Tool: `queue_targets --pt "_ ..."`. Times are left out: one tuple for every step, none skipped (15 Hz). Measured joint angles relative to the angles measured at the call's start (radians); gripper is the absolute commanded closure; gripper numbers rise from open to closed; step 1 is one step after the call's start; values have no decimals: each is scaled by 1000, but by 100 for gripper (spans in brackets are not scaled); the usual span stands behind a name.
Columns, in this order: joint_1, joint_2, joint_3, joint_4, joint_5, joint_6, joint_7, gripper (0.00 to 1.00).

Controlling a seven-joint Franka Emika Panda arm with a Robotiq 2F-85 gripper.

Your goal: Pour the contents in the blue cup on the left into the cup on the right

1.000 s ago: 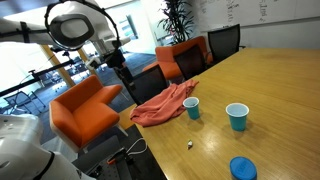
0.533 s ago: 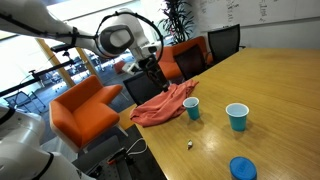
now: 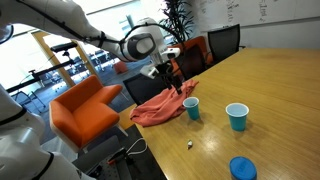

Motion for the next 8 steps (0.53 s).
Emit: queue_targets --pt "3 0 -2 0 0 0 0 0" --pt "7 2 -7 0 0 0 0 0" --pt "10 9 -13 0 0 7 4 0" --pt "12 19 -20 0 0 26 14 0" --pt "13 34 -27 1 1 55 25 0" --pt "13 53 -34 1 11 86 30 0" --pt "13 74 -41 4 27 117 33 0" --pt "13 97 -46 6 48 147 34 0"
